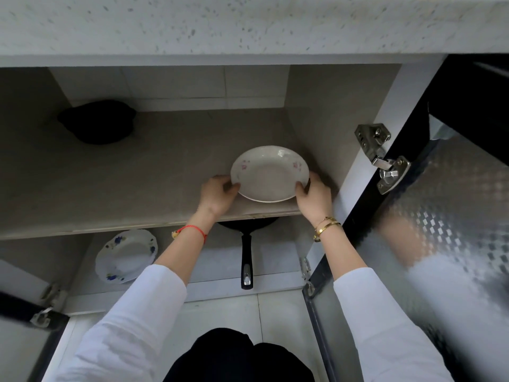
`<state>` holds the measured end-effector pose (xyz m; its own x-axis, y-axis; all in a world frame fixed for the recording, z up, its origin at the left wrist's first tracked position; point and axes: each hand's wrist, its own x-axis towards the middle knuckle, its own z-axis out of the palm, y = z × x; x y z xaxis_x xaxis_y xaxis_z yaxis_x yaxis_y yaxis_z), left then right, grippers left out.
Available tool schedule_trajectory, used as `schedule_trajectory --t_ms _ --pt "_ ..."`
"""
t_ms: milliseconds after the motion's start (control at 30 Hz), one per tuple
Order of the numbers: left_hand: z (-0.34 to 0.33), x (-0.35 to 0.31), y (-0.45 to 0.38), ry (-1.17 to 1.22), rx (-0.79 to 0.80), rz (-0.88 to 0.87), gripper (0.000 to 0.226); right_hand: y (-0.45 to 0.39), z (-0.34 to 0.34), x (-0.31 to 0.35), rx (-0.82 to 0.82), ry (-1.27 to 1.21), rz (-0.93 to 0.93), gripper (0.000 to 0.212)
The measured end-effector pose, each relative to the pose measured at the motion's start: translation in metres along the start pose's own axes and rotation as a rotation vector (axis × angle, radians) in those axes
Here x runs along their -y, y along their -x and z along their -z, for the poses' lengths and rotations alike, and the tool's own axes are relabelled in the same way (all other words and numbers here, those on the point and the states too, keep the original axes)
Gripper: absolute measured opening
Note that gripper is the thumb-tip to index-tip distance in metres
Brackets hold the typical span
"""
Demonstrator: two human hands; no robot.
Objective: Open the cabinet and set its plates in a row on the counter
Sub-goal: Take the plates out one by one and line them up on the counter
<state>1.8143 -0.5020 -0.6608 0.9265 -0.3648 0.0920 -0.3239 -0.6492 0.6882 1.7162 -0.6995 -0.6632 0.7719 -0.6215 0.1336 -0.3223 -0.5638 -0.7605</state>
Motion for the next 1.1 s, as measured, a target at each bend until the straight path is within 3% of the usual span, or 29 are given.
schedule_trajectory --t_ms 200,467,1100 --pt "0.025 0.010 0.053 0.117 -0.122 -0.017 0.026 0.040 0.003 0.017 -0.003 -0.074 0.117 0.031" --pt "0.071 0.009 0.131 0.074 -0.267 -0.092 0.028 0.103 0.009 0.037 0.034 -0.151 0.254 0.036" --pt "0.104 0.021 0.249 0.182 -0.419 0.043 0.031 0.190 0.014 0.053 0.148 -0.242 0.386 0.039"
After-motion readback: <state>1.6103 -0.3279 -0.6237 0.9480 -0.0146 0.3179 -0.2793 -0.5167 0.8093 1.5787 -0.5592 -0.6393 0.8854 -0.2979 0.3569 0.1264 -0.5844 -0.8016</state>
